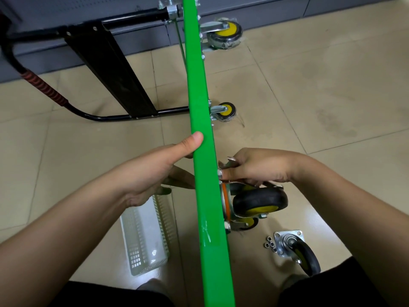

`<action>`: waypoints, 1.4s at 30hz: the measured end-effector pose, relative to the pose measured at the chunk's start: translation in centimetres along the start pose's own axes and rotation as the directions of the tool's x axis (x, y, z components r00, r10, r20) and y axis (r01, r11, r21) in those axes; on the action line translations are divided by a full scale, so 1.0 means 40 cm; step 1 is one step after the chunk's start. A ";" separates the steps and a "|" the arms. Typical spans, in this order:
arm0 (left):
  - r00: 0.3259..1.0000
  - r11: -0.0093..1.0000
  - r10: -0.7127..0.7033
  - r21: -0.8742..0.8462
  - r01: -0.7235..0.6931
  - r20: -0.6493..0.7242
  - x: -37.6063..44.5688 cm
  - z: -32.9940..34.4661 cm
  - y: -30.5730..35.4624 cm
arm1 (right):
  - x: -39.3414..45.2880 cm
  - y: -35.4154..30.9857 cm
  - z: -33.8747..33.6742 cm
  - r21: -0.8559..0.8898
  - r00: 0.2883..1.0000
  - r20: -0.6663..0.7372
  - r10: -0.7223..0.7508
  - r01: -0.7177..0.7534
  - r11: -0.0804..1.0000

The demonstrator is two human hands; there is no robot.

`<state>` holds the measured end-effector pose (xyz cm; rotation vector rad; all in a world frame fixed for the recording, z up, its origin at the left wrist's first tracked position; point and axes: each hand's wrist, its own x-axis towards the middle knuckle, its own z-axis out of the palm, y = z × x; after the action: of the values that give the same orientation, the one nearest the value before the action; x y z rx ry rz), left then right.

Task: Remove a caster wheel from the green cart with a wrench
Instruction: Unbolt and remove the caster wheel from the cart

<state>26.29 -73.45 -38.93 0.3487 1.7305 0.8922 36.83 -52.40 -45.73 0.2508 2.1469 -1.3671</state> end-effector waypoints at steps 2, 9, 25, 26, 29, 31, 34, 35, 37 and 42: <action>0.993 0.995 0.037 0.098 -0.026 -0.114 -0.015 0.015 0.006 | -0.003 -0.004 -0.022 0.018 0.994 -0.110 -0.015 0.017 1.000; 0.740 0.709 0.541 0.690 -0.144 -0.401 -0.099 0.141 0.018 | 0.017 -0.099 -0.076 0.391 0.868 -0.497 -0.014 0.238 0.889; 0.551 0.182 0.807 0.977 0.109 -0.212 -0.091 0.404 -0.139 | 0.127 -0.250 -0.066 0.516 0.783 -0.601 0.164 0.223 0.827; 0.537 0.176 0.817 0.978 0.115 -0.210 -0.093 0.397 -0.142 | 0.131 -0.252 -0.060 0.525 0.766 -0.619 0.173 0.240 0.816; 0.498 0.096 0.853 0.985 0.144 -0.156 -0.106 0.372 -0.168 | 0.135 -0.260 -0.038 0.558 0.743 -0.643 0.185 0.289 0.778; 0.484 0.030 0.870 0.989 0.147 -0.098 -0.119 0.347 -0.192 | 0.133 -0.258 -0.029 0.557 0.733 -0.654 0.187 0.299 0.775; 0.485 -0.057 0.874 0.989 0.138 -0.018 -0.144 0.291 -0.223 | 0.133 -0.245 -0.020 0.551 0.702 -0.676 0.223 0.280 0.786; 0.497 -0.086 0.868 0.988 0.128 0.011 -0.153 0.268 -0.230 | 0.129 -0.246 -0.017 0.558 0.694 -0.681 0.236 0.282 0.780; 0.527 -0.154 0.846 0.983 0.104 0.077 -0.171 0.223 -0.242 | 0.127 -0.248 -0.012 0.582 0.683 -0.683 0.260 0.294 0.758; 0.540 -0.287 0.815 0.956 0.065 0.209 -0.206 0.122 -0.254 | 0.115 -0.248 -0.005 0.613 0.629 -0.693 0.352 0.258 0.747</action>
<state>35.70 -83.56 -41.01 2.2200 2.7159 -0.2924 28.57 -57.43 -40.63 1.4459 2.0738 -2.2622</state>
